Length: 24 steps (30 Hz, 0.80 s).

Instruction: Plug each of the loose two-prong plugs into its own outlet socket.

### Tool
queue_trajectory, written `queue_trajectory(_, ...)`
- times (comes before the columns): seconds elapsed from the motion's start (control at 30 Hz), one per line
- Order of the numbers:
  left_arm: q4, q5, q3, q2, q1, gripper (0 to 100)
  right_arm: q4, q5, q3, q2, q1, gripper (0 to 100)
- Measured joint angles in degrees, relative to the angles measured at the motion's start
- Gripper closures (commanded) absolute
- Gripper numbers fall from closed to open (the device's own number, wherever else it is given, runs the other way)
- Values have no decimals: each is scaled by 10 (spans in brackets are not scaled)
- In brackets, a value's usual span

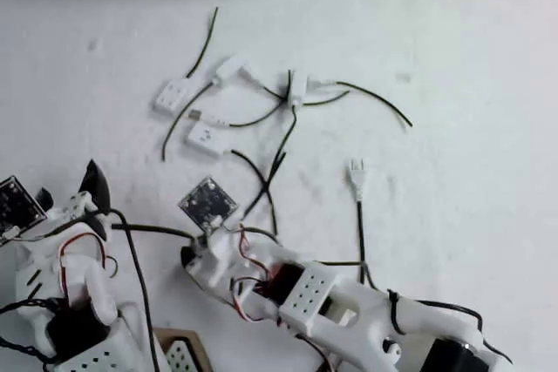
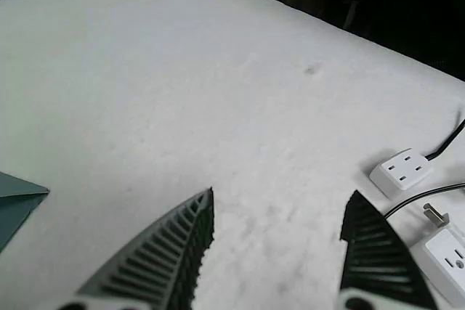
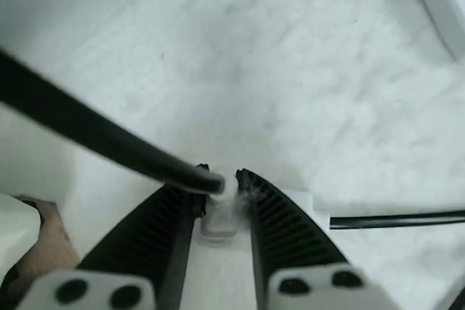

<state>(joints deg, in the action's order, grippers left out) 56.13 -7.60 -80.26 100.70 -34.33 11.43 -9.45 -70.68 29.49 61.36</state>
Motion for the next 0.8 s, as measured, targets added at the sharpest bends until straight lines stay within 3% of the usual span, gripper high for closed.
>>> queue_trajectory(0.4,0,0,-1,0,0,718,29,7,6,1,32,981)
queue_trajectory(0.8,0,0,-1,0,0,718,34,139,-4,-1,-13,981)
